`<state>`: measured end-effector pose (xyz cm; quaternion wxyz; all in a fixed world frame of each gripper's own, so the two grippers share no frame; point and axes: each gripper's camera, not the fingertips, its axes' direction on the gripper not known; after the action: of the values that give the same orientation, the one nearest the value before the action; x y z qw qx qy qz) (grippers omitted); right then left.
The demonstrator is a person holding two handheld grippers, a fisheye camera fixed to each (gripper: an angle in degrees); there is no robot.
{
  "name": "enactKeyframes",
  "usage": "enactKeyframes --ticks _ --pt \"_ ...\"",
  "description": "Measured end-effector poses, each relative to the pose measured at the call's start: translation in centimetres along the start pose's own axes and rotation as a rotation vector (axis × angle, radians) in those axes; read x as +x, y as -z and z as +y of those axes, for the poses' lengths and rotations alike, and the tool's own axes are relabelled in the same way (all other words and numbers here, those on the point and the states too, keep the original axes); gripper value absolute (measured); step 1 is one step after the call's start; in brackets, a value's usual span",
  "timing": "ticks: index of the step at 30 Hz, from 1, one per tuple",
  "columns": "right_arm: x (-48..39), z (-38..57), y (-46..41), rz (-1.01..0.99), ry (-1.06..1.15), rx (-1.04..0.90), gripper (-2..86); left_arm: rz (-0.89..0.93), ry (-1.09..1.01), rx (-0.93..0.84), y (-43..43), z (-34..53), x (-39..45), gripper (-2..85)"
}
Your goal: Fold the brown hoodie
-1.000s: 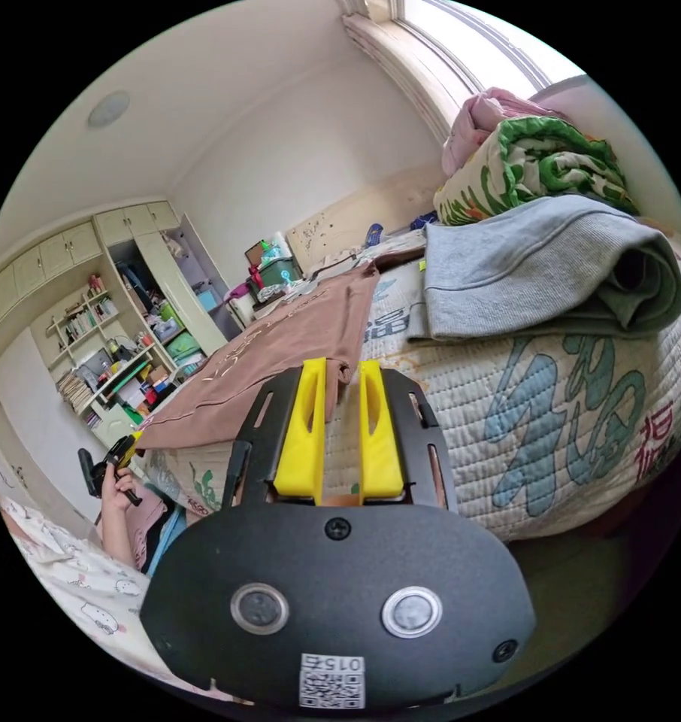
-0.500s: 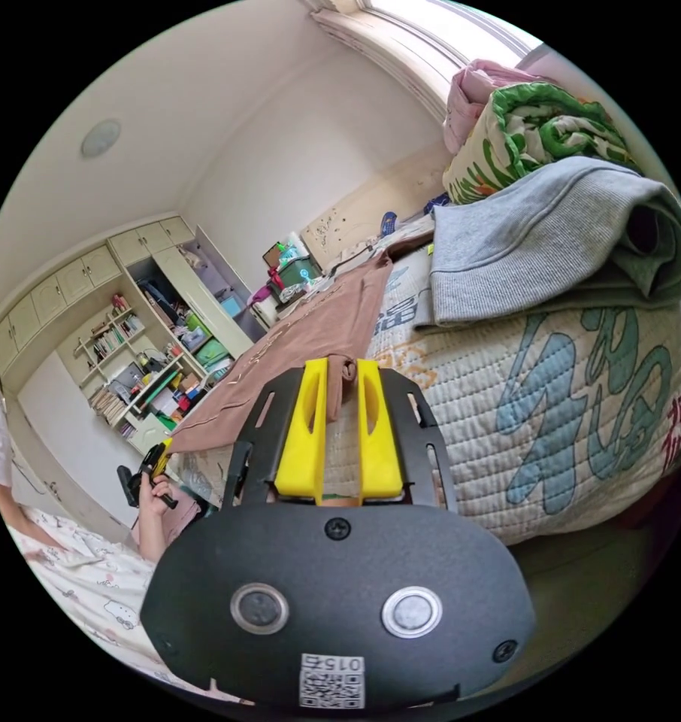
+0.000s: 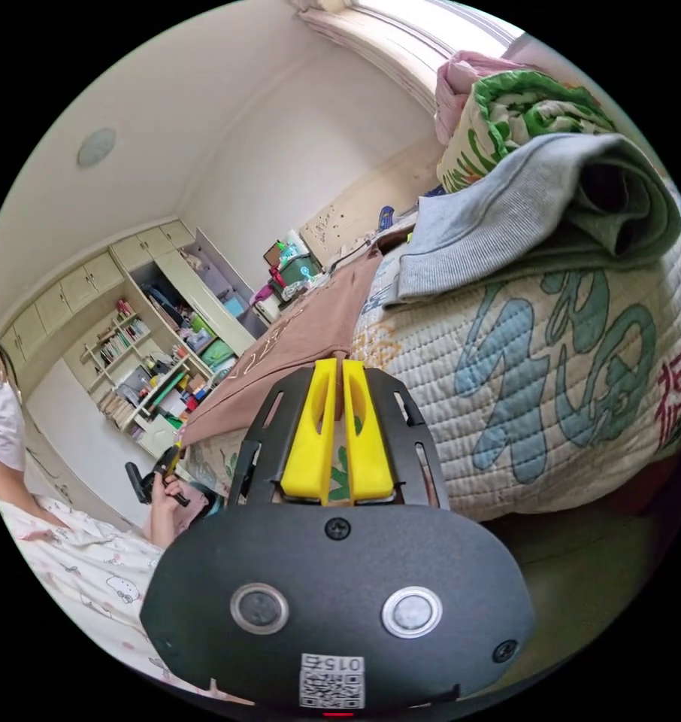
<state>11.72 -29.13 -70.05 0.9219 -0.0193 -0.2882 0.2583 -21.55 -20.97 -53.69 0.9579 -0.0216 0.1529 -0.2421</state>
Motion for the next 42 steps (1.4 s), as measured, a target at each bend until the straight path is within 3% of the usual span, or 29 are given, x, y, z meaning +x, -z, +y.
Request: enactKeyframes --ticks 6,23,30,32,37,42 --pt "-4.0 0.4 -0.4 0.064 0.057 -0.002 -0.2 -0.124 -0.135 -0.052 -1.4 2.1 1.2 1.1" --pt "-11.1 0.6 -0.8 0.136 0.121 0.000 0.4 -0.162 -0.184 -0.025 -2.7 13.0 -4.6 -0.1" --pt "-11.7 -0.3 1.4 0.154 0.168 -0.012 0.0 -0.417 -0.303 0.069 -0.5 17.3 -6.8 -0.3" --pt "-10.8 -0.8 3.3 0.126 0.135 0.037 -0.1 -0.405 -0.356 0.091 0.1 17.5 -6.8 -0.3" --pt "-6.5 -3.0 9.5 -0.193 -0.013 0.328 1.0 -0.180 -0.518 0.251 -0.4 18.3 -4.2 -0.2" --pt "-6.6 -10.1 7.1 -0.194 -0.059 0.290 6.2 0.105 -0.711 0.133 -7.4 19.2 -0.7 0.5"
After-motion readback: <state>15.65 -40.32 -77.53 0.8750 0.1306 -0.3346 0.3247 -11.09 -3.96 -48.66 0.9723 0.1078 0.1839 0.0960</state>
